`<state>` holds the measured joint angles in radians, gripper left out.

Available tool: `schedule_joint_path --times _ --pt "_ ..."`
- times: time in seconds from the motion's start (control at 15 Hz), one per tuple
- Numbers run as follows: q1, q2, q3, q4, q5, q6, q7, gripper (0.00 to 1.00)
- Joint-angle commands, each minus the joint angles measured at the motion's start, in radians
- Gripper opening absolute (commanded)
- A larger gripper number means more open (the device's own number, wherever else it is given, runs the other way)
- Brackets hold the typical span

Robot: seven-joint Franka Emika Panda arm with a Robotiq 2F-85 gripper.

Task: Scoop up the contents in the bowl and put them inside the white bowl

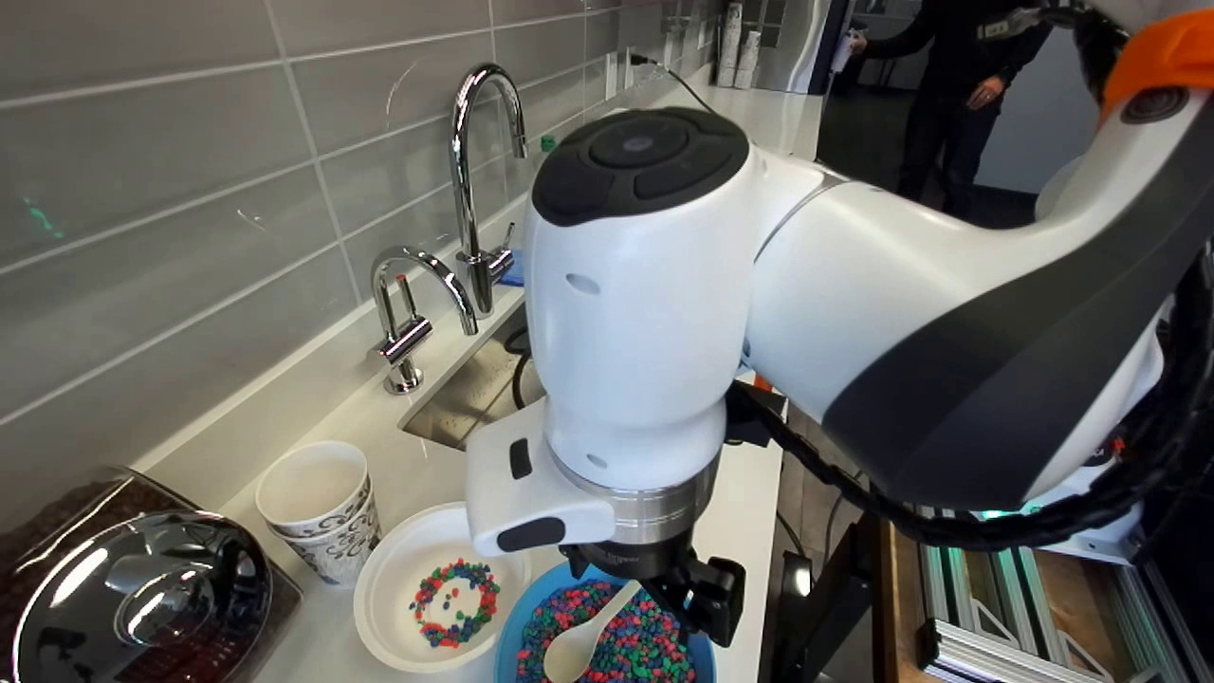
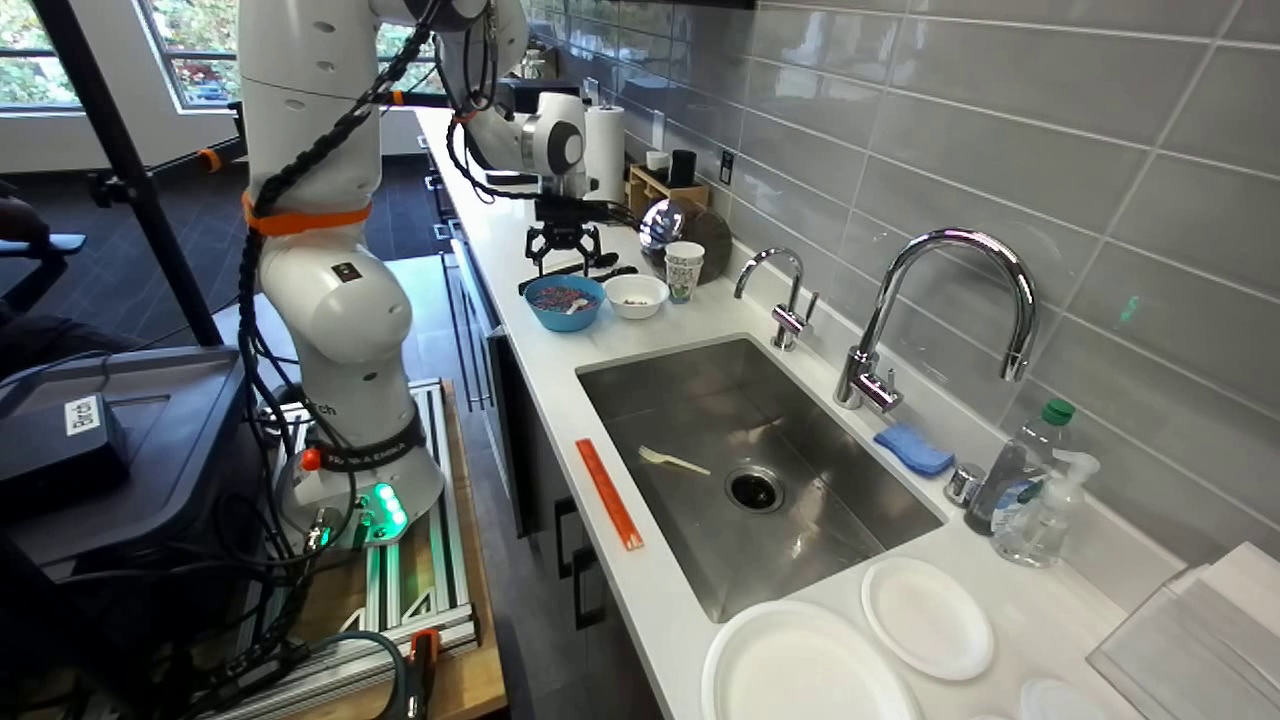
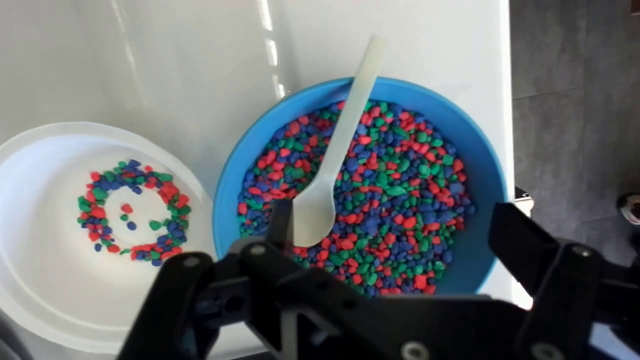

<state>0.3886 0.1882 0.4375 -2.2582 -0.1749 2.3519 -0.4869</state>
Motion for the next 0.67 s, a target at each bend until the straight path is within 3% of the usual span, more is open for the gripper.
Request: schedule_joint_path --times 0.0,0.6 --pt "0.001 0.003 0.001 0.003 0.000 -0.003 0.002 1.00" --pt "-0.006 0.032 -0.004 0.003 0.005 0.033 -0.001 1.00"
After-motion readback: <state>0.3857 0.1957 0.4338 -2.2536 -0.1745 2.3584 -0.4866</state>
